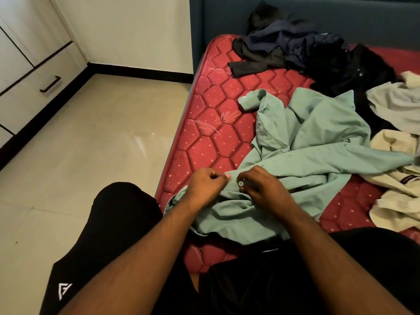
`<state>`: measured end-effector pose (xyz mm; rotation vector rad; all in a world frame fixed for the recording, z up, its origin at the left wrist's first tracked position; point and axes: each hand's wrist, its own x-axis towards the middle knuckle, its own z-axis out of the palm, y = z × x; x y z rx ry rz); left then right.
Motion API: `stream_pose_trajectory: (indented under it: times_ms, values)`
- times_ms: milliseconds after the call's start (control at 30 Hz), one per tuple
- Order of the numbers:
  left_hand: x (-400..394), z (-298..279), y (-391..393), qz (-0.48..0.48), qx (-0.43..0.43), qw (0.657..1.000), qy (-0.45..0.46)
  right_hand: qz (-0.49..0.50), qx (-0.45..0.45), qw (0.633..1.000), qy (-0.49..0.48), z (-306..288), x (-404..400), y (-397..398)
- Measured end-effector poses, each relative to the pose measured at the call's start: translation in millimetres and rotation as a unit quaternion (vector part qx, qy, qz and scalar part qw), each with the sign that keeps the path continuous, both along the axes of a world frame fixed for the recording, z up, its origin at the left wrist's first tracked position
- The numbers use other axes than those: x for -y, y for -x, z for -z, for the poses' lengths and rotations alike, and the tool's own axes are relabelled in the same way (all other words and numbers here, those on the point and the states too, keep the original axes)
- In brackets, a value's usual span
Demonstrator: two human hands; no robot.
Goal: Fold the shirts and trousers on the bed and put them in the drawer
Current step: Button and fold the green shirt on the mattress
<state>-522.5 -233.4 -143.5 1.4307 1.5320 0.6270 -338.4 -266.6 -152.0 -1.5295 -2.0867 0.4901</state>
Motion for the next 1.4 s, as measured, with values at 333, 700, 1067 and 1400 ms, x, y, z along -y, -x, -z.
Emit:
stream_pose_trajectory:
  times_ms: [333, 700, 1067, 1400]
  values:
    - [-7, -8, -2, 0.043, 0.134, 0.988, 0.060, 0.055, -0.114, 0.991, -0.040, -10, 4, 0]
    - [3, 2, -5, 0.059, 0.240, 0.968, 0.037, 0.069, -0.168, 0.983, -0.006, -10, 4, -2]
    - [7, 3, -2, 0.124, 0.162, 0.977, -0.054, 0.067, -0.189, 0.976, 0.087, -13, 4, 1]
    - [18, 17, -13, 0.027, 0.087, 0.974, -0.209, 0.128, -0.162, 0.977, 0.051, -12, 0, 4]
